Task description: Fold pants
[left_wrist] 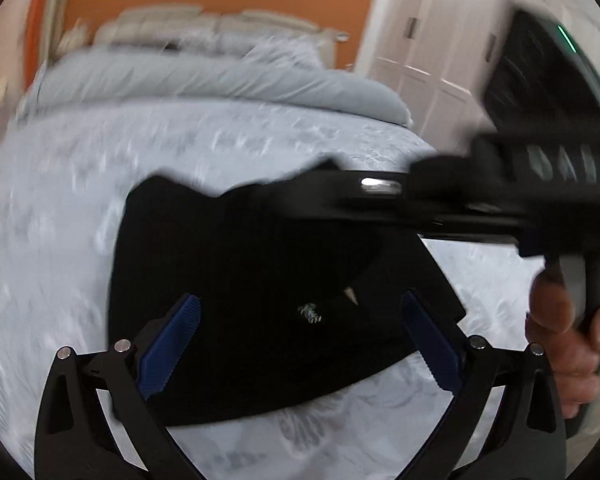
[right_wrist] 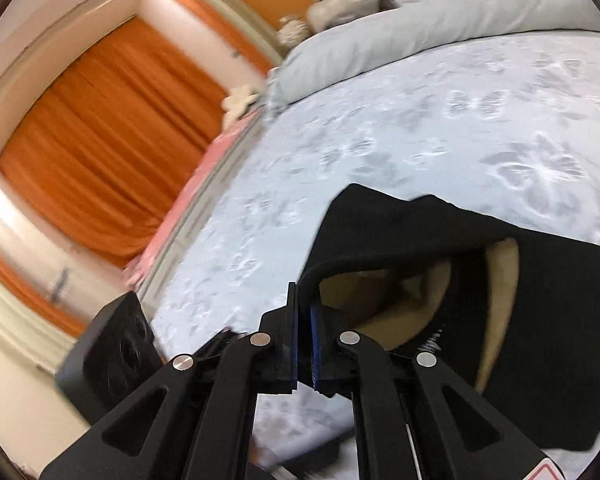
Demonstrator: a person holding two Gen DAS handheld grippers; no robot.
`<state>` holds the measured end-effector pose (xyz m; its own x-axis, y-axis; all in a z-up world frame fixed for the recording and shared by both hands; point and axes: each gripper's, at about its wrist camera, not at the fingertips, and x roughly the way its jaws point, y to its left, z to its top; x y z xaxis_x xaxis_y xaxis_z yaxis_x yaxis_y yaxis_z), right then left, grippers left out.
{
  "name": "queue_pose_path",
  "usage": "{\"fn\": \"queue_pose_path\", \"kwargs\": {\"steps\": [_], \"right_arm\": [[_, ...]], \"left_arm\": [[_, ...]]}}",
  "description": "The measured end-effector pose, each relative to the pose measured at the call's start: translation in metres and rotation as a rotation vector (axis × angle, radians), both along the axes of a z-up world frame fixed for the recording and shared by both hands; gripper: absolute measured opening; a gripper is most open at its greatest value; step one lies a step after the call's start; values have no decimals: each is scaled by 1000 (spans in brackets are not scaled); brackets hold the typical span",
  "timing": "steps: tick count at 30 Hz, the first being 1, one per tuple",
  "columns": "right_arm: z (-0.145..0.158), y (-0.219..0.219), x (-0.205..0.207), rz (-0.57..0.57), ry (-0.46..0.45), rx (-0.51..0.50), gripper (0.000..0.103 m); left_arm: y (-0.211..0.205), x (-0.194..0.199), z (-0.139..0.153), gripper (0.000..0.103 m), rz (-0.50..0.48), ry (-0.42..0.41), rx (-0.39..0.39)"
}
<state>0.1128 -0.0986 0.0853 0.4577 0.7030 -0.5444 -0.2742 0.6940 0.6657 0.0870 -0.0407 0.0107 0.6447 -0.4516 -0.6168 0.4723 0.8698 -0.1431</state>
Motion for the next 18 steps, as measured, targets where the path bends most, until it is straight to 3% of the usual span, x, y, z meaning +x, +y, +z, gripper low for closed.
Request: {"fn": "queue_pose_path", "kwargs": {"steps": [2, 3, 5, 6, 7, 9, 11, 13, 15, 17, 18], "right_arm": [[-6, 7, 8, 23, 17, 13, 8], [-11, 7, 10, 32, 39, 22, 10], [-15, 0, 16, 7, 76, 21, 13], [-14, -7, 13, -16, 79, 12, 21], [-11, -14, 8, -42, 72, -1, 37], [-10, -34, -4, -118, 52, -93, 58], [-21, -47, -11, -149, 77, -168, 59], [-49, -53, -11, -154, 186, -189, 59], [-79, -47, -6, -114, 290, -230, 59], [-96, -36, -4, -78, 330, -221, 56], [-98, -31, -3, -75, 321, -225, 42]], "left_arm": [[-9, 5, -6, 94, 25, -24, 82], [-8, 14, -11, 68, 62, -10, 94], [0, 37, -22, 30, 108, 85, 93], [9, 49, -28, 16, 153, 139, 69], [26, 61, -33, 13, 206, 197, 1], [51, 70, -31, 12, 267, 241, -105], [61, 69, -21, 12, 275, 213, -144], [64, 65, -14, 12, 278, 181, -137], [61, 65, -14, 12, 270, 186, -142], [57, 63, -16, 12, 262, 191, -133], [55, 62, -17, 12, 259, 191, -124]]}}
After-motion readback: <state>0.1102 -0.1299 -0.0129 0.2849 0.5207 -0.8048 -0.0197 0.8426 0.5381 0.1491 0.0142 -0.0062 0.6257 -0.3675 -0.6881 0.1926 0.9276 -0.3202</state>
